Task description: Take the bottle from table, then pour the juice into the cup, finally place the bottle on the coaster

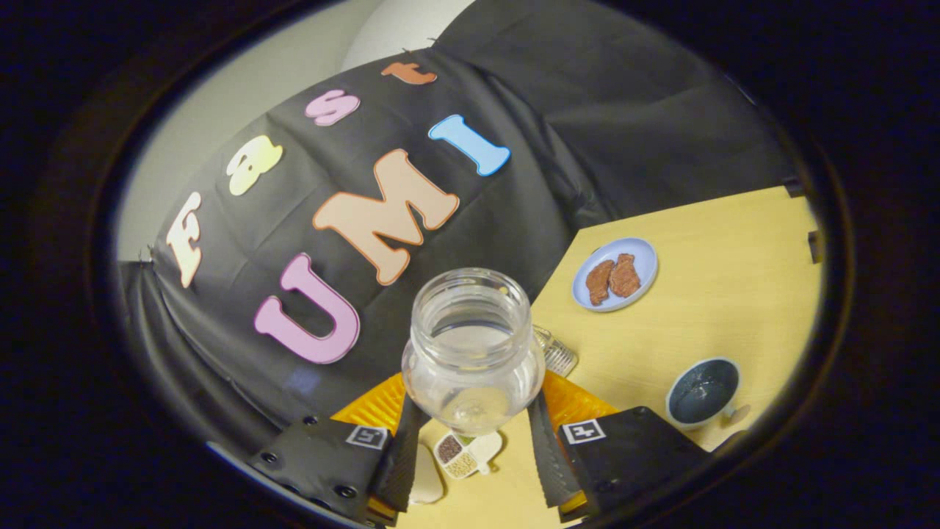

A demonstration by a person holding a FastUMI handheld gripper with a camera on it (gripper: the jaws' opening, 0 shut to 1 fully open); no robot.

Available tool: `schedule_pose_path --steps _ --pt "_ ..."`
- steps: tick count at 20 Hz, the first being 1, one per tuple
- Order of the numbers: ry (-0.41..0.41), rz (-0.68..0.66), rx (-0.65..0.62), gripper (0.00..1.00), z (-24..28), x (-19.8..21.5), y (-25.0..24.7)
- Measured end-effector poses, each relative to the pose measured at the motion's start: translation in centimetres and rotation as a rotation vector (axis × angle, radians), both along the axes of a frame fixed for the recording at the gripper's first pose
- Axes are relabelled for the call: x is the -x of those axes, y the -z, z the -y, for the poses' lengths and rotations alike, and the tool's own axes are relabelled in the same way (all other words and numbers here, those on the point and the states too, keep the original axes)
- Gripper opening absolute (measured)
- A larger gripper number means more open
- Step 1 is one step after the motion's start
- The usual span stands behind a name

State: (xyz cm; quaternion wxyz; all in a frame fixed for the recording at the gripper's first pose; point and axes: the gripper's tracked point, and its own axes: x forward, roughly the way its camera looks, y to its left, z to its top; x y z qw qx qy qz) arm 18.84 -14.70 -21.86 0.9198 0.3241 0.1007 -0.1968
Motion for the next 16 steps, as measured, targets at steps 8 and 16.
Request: schedule_pose_path --steps 8,16 --pt "-0.14 -0.337 0.31 0.72 -1.7 -1.1 6.2" --pt "-0.222 -0.421 0.394 0.72 -3.7 -3.7 9.0"
